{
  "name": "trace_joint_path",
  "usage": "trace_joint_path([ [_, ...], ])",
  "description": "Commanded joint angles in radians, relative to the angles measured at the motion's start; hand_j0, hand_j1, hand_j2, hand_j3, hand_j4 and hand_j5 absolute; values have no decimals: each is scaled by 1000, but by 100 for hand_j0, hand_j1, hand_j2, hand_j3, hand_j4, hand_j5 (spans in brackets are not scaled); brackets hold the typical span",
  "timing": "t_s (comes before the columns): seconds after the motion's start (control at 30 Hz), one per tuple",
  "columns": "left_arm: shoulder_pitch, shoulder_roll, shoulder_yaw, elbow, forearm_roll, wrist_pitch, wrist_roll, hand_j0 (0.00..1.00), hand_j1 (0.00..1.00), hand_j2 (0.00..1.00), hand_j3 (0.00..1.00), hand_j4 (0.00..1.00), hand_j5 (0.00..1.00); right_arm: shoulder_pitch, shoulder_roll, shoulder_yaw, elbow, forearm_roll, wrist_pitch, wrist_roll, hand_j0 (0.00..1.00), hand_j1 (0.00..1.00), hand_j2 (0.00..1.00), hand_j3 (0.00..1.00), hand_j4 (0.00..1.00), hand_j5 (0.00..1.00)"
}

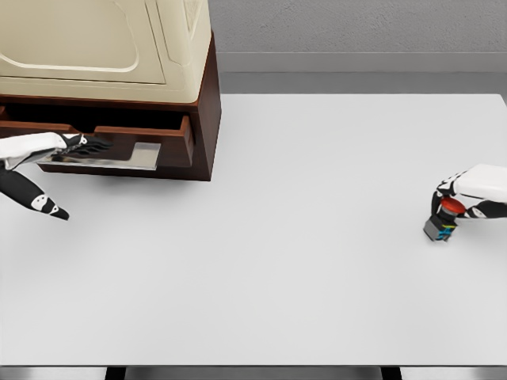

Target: Open the cabinet drawer with left arm, and place a switch into the drawer with right arm

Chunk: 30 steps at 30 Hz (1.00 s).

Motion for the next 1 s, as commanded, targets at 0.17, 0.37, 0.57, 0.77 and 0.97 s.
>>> trace_joint_path([
  [0.17,17,4,11,3,25,1,-1,100,100,100,100,100,100,-26,20,3,-3,-4,2,0,50,50,50,50,50,50],
  [0.37,18,25,11,3,93,1,-1,100,100,100,100,100,100,-75,52,6,-9,-3,2,0,50,50,50,50,50,50],
  [0.57,24,24,11,3,101,1,-1,100,100,100,100,100,100,-112,84,6,-18,-3,2,0,50,50,50,50,50,50],
  [0.77,26,-4,31,3,99,1,-1,100,100,100,100,100,100,-158,131,11,-36,-3,2,0,50,50,50,50,50,50],
  [0.97,27,-17,33,3,99,-1,-1,100,100,100,100,100,100,-212,161,80,-35,-3,2,0,50,50,50,50,50,50],
])
